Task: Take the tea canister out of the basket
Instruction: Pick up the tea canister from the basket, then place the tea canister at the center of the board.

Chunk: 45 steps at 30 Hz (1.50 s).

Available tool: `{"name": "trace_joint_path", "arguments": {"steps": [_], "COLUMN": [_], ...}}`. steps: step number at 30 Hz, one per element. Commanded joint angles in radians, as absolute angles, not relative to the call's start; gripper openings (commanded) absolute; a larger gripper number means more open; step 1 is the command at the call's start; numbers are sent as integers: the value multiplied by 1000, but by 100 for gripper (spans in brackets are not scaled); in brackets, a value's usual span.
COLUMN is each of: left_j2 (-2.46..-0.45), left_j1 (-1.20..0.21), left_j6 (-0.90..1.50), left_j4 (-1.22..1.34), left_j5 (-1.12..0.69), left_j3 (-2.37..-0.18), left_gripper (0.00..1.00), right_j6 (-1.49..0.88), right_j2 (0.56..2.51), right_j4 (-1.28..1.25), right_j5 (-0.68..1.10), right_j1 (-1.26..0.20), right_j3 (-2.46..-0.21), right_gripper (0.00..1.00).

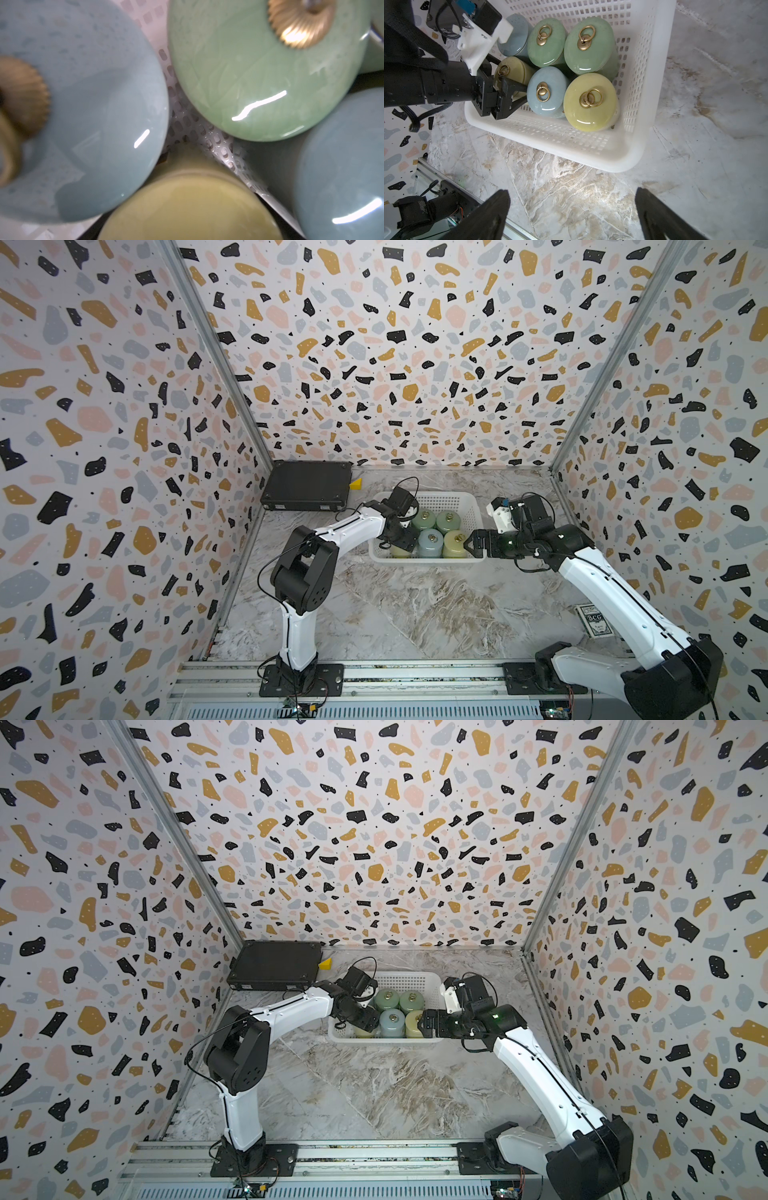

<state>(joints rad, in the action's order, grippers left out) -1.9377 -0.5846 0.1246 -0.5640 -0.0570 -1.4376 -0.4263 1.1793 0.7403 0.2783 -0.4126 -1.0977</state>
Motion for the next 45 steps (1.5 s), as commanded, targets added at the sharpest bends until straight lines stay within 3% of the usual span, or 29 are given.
{"name": "trace_joint_path", "arguments": {"steps": [1, 17, 33, 45], "left_j2": [-1854, -1606, -1200, -1106], "left_j1": [-585, -596, -735, -866], "left_j6": [157, 278, 491, 608], "left_j4": [-548, -687, -723, -653], "left_j5": [-46, -14, 112, 179], "left_j3": [-1419, -1432, -1115, -899], "left_gripper": [77, 77, 77, 77], "right_j6": [-422, -417, -417, -417], "right_j2": [1183, 1235, 1334, 1351], "right_j4": [737, 688, 640, 666], "right_j5": [293, 336, 330, 294], "right_j1": [-418, -450, -563, -613], "right_j3": [-1124, -1131, -1186, -1213], "right_gripper": [99, 99, 99, 99]}}
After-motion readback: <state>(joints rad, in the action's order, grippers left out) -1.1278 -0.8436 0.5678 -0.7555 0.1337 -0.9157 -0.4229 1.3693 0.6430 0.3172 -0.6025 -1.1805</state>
